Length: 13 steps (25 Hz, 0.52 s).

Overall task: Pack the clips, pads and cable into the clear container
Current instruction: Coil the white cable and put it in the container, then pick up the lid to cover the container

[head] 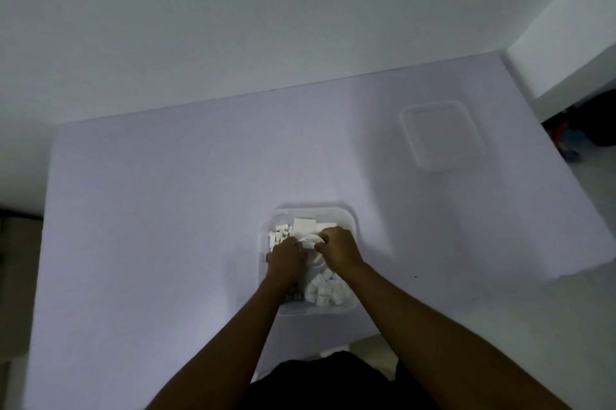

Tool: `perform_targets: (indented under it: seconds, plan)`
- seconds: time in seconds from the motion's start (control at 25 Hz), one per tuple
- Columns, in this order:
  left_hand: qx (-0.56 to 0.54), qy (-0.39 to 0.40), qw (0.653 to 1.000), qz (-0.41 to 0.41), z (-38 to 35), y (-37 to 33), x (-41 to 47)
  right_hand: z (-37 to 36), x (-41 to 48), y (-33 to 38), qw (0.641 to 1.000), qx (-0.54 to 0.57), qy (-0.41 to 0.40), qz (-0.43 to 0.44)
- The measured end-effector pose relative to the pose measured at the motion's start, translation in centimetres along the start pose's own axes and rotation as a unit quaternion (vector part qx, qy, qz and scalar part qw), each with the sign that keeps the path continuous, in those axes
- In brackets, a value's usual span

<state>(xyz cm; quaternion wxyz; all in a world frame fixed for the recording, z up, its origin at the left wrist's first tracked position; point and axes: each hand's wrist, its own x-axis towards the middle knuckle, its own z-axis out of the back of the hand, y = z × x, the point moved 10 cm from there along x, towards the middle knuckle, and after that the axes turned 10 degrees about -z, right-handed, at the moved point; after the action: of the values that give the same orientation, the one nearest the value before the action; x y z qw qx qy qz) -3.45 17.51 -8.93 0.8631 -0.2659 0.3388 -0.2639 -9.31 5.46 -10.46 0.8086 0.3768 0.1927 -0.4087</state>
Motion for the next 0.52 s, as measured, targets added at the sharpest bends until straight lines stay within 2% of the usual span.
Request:
perform_targets:
  seconds: [0.24,0.36,0.44,0.52]
  plan:
    - [0.061,-0.015,0.998,0.007,1.0,0.2,0.0,-0.8,0.2,-1.2,0.997,-0.073,0.011,0.002]
    - [0.047,-0.027,0.999,0.007,1.8,0.0,0.1,0.8,0.1,-0.6,0.997,-0.074,-0.010,0.017]
    - [0.018,-0.071,0.997,-0.020,3.3,-2.1,0.5,3.6,-0.3,0.4,0.998,-0.015,-0.038,0.057]
    - [-0.032,-0.134,0.989,-0.059,5.0,-5.2,1.4,7.9,-0.3,0.1,0.992,0.086,-0.066,0.062]
